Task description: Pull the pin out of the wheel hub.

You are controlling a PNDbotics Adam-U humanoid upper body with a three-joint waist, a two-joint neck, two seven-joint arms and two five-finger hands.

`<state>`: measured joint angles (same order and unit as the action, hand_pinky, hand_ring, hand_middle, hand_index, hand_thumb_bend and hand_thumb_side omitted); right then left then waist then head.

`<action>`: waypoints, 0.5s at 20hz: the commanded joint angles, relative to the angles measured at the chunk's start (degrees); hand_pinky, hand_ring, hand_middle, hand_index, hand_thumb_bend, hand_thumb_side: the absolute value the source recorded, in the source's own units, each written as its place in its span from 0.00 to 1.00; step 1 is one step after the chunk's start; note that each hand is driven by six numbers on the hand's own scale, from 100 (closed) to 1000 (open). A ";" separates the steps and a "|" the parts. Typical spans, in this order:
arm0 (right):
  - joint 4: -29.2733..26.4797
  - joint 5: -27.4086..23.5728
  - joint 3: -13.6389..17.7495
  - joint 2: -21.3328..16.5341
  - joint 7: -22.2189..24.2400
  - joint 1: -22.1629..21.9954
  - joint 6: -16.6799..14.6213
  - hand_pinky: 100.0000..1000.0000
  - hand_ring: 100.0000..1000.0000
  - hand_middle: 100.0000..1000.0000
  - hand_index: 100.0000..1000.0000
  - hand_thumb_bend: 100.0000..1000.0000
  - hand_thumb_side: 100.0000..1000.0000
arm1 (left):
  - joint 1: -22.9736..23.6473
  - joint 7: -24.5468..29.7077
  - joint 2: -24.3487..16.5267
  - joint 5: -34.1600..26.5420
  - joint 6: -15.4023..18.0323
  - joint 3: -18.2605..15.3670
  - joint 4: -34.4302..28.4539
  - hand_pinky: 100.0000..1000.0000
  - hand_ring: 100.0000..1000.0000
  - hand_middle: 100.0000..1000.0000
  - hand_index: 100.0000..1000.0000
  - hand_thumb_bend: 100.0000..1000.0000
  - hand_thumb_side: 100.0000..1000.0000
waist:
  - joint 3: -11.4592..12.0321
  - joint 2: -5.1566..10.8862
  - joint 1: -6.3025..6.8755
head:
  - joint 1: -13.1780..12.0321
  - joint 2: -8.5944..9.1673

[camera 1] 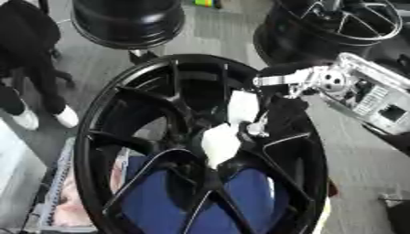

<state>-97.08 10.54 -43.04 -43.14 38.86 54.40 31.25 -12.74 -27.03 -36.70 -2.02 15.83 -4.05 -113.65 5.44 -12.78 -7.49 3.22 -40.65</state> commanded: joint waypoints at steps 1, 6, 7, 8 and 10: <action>-1.44 -1.62 1.75 -1.24 -1.72 1.31 2.90 0.70 0.66 0.44 0.60 0.00 0.00 | -0.51 0.09 -0.82 -0.16 -0.06 -0.20 -0.95 0.72 0.81 0.69 0.81 0.09 0.57 | -0.11 0.98 0.62 | 0.16 0.85; -2.67 -7.28 2.71 -1.58 -8.90 1.33 5.83 0.67 0.60 0.33 0.49 0.00 0.00 | -0.39 0.04 -0.85 -0.13 -0.28 -0.24 -0.95 0.72 0.81 0.69 0.81 0.09 0.57 | 0.05 1.25 0.62 | 0.26 1.11; -3.06 -8.53 3.18 -2.03 -10.22 1.31 6.10 0.67 0.60 0.32 0.48 0.00 0.00 | -0.36 -0.01 -0.84 -0.12 -0.32 -0.29 -0.95 0.73 0.81 0.69 0.81 0.09 0.57 | 0.08 1.28 0.64 | 0.23 1.19; -3.45 -9.72 3.76 -2.66 -11.37 1.30 6.23 0.67 0.59 0.31 0.47 0.00 0.00 | -0.39 -0.06 -0.86 -0.11 -0.33 -0.31 -0.95 0.73 0.81 0.69 0.81 0.10 0.56 | 0.11 1.31 0.67 | 0.20 1.24; -4.28 -12.11 5.87 -4.25 -13.37 1.35 6.02 0.68 0.58 0.30 0.46 0.00 0.00 | -0.47 -0.07 -0.98 -0.06 -0.26 -0.31 -0.95 0.73 0.81 0.69 0.81 0.10 0.56 | 0.07 1.37 0.74 | 0.09 1.22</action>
<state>-100.10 0.01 -39.20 -44.76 26.58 54.49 36.82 -12.71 -27.06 -36.69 -2.02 15.72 -4.06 -113.65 5.55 -12.52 -7.46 3.26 -40.17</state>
